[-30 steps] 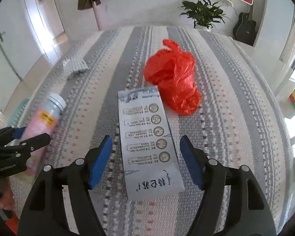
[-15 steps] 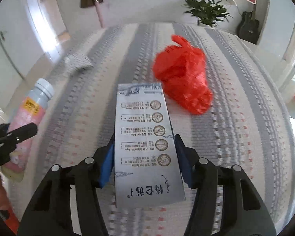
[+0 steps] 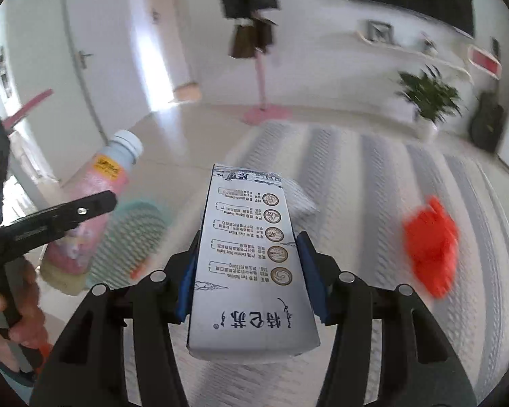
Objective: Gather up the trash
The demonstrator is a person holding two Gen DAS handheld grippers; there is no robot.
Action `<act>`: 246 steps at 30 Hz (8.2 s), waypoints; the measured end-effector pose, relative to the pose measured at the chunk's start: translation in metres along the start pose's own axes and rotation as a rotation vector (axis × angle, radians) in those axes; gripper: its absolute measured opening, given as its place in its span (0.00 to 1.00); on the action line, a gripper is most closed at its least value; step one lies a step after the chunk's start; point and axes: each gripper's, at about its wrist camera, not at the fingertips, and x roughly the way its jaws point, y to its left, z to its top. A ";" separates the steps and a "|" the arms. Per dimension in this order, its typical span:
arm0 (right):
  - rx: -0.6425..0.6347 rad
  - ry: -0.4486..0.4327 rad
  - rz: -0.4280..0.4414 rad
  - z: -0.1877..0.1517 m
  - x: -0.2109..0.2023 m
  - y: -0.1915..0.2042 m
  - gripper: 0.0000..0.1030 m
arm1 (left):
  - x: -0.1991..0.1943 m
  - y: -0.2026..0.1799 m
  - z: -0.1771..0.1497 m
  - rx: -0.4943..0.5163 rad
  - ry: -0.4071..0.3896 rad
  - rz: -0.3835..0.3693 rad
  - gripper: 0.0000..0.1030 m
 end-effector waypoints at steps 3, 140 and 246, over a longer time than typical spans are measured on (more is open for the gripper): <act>-0.049 -0.022 0.062 0.017 0.007 0.041 0.48 | -0.015 0.034 0.014 -0.075 -0.034 0.024 0.44; -0.015 0.128 0.261 0.018 0.120 0.140 0.27 | -0.009 0.154 0.005 -0.172 -0.073 0.189 0.22; -0.044 -0.238 -0.283 -0.069 -0.051 -0.065 0.69 | -0.009 -0.089 -0.074 0.120 -0.365 0.602 0.93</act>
